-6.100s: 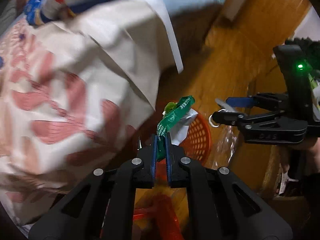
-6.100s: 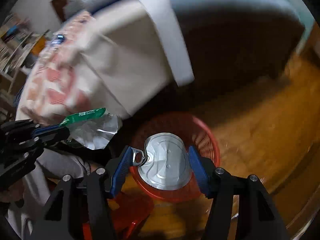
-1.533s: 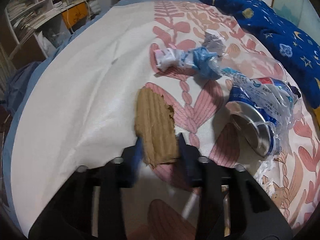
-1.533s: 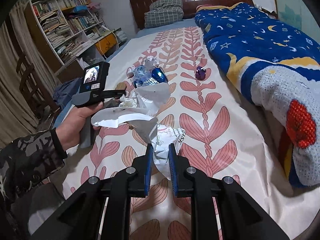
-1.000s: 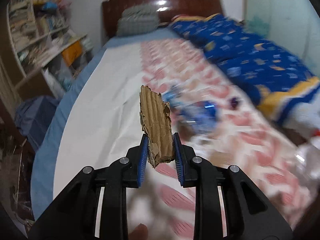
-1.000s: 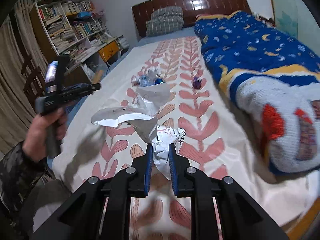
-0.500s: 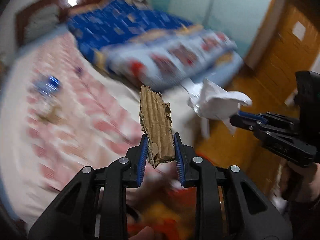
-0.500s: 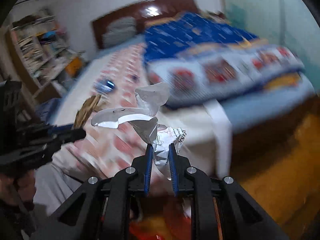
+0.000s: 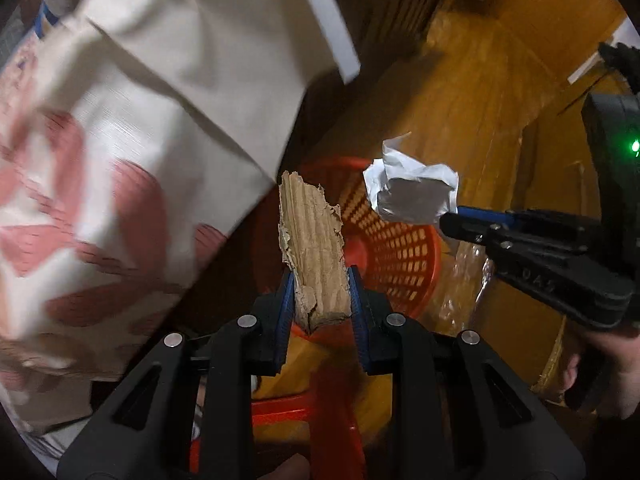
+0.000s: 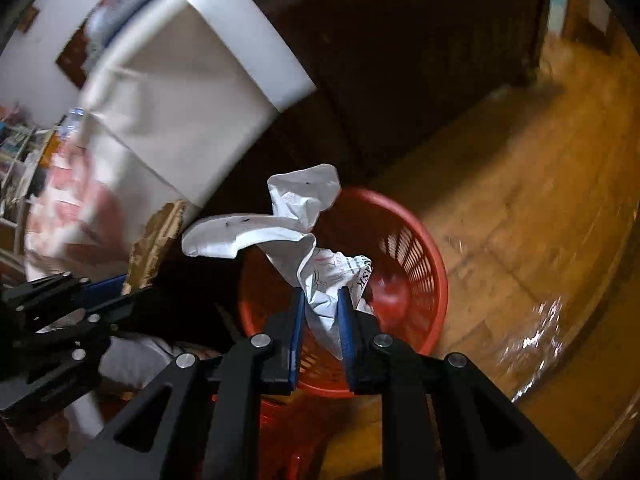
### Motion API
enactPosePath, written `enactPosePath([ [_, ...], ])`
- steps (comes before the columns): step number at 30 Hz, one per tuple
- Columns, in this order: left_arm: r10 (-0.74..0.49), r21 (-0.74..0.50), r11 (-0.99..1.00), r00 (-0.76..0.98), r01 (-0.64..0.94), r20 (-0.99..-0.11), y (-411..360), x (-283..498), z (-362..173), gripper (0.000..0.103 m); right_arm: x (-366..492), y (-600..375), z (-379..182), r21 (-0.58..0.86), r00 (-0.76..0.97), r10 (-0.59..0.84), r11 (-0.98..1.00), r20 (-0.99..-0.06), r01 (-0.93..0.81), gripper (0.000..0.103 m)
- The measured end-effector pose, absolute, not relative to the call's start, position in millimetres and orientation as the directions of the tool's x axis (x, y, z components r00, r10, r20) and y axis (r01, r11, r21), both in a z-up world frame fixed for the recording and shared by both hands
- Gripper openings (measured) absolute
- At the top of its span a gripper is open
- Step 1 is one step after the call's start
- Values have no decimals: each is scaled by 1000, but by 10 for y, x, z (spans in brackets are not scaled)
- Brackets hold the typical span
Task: Collect trash
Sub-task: 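Carry both items over the red basket and open both grippers, then grasp the crumpled white tissue with the right gripper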
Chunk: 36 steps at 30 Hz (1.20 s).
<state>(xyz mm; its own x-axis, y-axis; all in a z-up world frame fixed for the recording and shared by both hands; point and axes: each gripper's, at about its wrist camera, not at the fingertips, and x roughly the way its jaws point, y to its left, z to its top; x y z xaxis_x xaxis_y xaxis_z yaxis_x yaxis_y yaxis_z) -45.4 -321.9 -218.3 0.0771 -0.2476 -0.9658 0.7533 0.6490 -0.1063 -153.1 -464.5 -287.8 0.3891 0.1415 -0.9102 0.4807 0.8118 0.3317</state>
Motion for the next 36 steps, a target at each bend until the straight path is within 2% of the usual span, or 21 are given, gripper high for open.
enactPosePath([
  [9,-160,-79,653,35,753,-986,-3386,-427,-2849,26,-1475,-4722,-3443,335,330,172,774,-928,538,17],
  [17,-177,-93,632,26,769,-984,-3545,-490,-2809,28,-1344,-4678,-3425,313,317,158,790,-935,528,19],
  [19,-181,-97,622,22,777,-983,-3500,-461,-2756,33,-1337,-4683,-3407,304,315,150,793,-937,529,22],
  [20,-178,-103,620,12,778,-984,-3508,-474,-2755,48,-1346,-4693,-3411,295,313,141,795,-939,529,22],
  [21,-176,-99,622,16,777,-984,-3509,-483,-2743,72,-1348,-4702,-3373,281,312,126,802,-942,527,22],
  [22,-177,-85,625,35,776,-984,-3509,-487,-2718,81,-1351,-4705,-3334,257,303,105,813,-947,523,30],
  [23,-176,-70,628,55,775,-983,-3505,-485,-2685,83,-1363,-4712,-3278,219,289,72,827,-955,518,41],
  [25,-176,-61,631,66,774,-982,-3505,-471,-2630,83,-1410,-4773,-3142,165,279,16,838,-960,521,48],
  [31,-201,-36,651,126,758,-971,-3384,-414,-2294,83,-1481,-4971,-2712,101,291,-74,834,-954,542,48],
  [36,-272,-39,674,199,737,-942,-3050,-321,-1700,83,-1265,-4914,-1894,114,415,-106,874,-904,472,48],
])
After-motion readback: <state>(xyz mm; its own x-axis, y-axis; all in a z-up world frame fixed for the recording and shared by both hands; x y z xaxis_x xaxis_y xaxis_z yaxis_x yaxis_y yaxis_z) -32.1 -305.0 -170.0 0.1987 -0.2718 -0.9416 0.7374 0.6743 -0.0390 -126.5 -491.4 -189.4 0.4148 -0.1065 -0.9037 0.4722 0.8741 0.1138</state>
